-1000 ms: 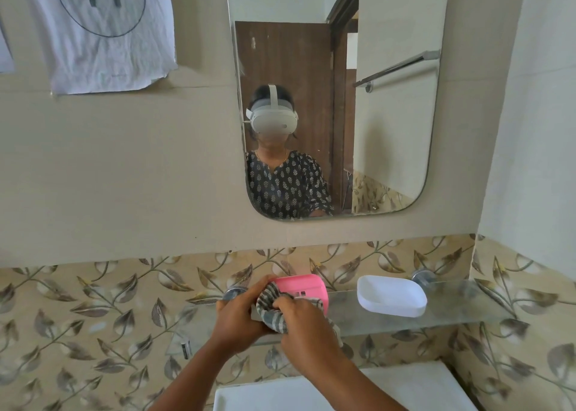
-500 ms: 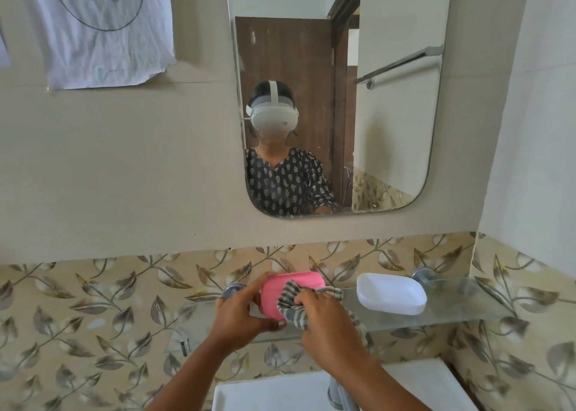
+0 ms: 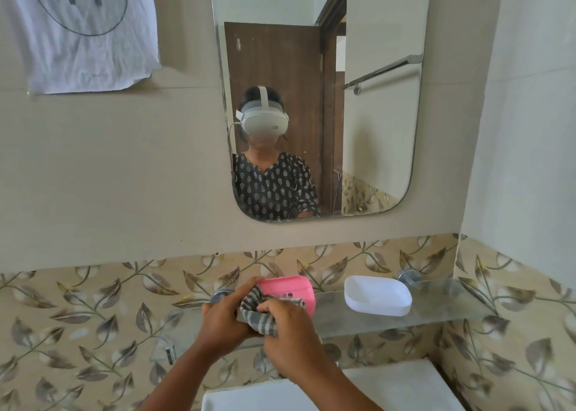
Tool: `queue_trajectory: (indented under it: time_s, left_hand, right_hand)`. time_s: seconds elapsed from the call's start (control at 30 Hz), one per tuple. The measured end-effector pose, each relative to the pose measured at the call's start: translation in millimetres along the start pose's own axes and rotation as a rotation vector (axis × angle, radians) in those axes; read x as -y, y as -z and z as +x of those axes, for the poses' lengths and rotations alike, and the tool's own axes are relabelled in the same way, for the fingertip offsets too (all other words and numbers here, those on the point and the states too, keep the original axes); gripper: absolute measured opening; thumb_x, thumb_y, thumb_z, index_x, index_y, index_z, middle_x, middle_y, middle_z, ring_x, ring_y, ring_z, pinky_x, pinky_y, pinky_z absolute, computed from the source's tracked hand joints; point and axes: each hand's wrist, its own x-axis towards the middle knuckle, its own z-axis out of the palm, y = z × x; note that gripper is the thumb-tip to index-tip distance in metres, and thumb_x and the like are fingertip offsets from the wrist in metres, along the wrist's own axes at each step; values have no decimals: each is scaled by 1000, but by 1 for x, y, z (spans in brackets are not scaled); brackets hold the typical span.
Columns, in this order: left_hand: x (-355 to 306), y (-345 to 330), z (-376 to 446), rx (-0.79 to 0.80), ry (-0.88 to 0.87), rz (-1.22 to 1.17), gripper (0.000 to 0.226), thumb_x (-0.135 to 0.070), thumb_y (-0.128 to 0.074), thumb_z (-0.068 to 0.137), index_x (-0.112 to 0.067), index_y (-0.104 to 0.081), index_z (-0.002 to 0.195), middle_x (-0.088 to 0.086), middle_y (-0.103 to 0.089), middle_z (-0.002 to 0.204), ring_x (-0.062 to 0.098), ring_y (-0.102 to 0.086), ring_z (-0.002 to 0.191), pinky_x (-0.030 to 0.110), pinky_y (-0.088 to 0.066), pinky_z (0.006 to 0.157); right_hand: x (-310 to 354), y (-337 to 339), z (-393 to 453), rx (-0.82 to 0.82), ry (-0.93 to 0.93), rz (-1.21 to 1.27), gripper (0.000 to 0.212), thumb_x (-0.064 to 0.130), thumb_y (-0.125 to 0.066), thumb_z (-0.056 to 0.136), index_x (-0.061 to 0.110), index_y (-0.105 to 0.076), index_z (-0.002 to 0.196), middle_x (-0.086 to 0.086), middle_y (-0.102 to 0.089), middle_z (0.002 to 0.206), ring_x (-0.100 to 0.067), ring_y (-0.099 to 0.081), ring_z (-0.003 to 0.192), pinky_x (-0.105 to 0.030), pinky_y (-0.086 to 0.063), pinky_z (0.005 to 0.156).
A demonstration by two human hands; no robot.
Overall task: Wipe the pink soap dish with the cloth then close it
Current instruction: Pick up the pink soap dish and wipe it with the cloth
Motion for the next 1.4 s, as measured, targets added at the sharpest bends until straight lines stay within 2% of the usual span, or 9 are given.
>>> queue_trajectory:
  time_s: [0.17,0.27,0.43,0.63,0.8,0.9,1.1,1.33,1.4]
  left_hand:
    - [2,-2,2,13,22,-7,93,-67,-65,52,-53,-31,137,-33,-60,109,2,-47,117,35,-18,93]
    - [1,-3,2,16,46,-17,100,-56,-80,55,-45,-30,141,-25,-64,101,3,-50,105,32,-17,93]
    - [-3,-1,0,20,81,-11,105,-56,-81,53,-44,-26,142,-21,-55,88,8,-49,93,30,-20,90]
    - [-6,1,-1,-1,18,44,102,-58,-80,54,-43,-28,141,-28,-55,81,-16,-40,81,30,-21,89]
    - [4,-3,2,32,-16,-14,97,-79,-60,47,-52,-31,135,-35,-61,99,-7,-52,101,39,-25,102]
    - [-2,-1,1,-8,-21,27,87,-69,-52,52,-49,-35,135,-40,-51,100,2,-46,109,32,-18,94]
    - [0,-2,1,-3,-34,3,78,-67,-55,55,-57,-34,130,-32,-63,101,0,-50,107,30,-15,87]
    - [5,-4,0,24,2,9,102,-69,-73,51,-46,-31,140,-28,-63,102,2,-52,105,29,-14,90]
    - [5,-3,1,49,31,6,114,-82,-64,39,-46,-28,141,-26,-63,99,6,-51,104,27,-14,85]
  right_hand:
    - [-6,10,-3,52,45,-169,33,5,-48,82,14,-56,113,-8,-62,107,-25,-58,95,-38,-51,73]
    - [-14,19,-3,41,52,-243,31,2,-47,85,12,-56,113,-8,-63,107,-23,-59,94,-33,-50,74]
    - [-23,24,-7,-48,14,-270,33,0,-46,86,12,-56,115,-5,-63,108,-19,-57,97,-24,-42,71]
    - [-18,13,-14,-51,65,-207,35,2,-49,80,12,-59,112,0,-59,114,-16,-47,107,-23,-37,85]
    - [-6,0,-8,-60,68,-88,30,8,-48,81,15,-66,104,0,-66,100,-15,-52,93,-24,-42,75]
    - [-2,-6,-5,-64,49,-46,25,7,-48,80,15,-66,96,0,-67,93,-15,-53,86,-29,-47,74]
    - [-6,-4,-7,-33,93,-99,31,4,-44,78,15,-62,101,-1,-64,101,-15,-52,94,-25,-42,76]
    - [-14,10,-11,-6,100,-235,36,9,-45,81,14,-61,112,-4,-65,110,-20,-55,100,-28,-45,79]
    - [-19,16,-11,-13,78,-279,36,8,-45,82,14,-62,113,-4,-65,109,-20,-56,99,-32,-50,81]
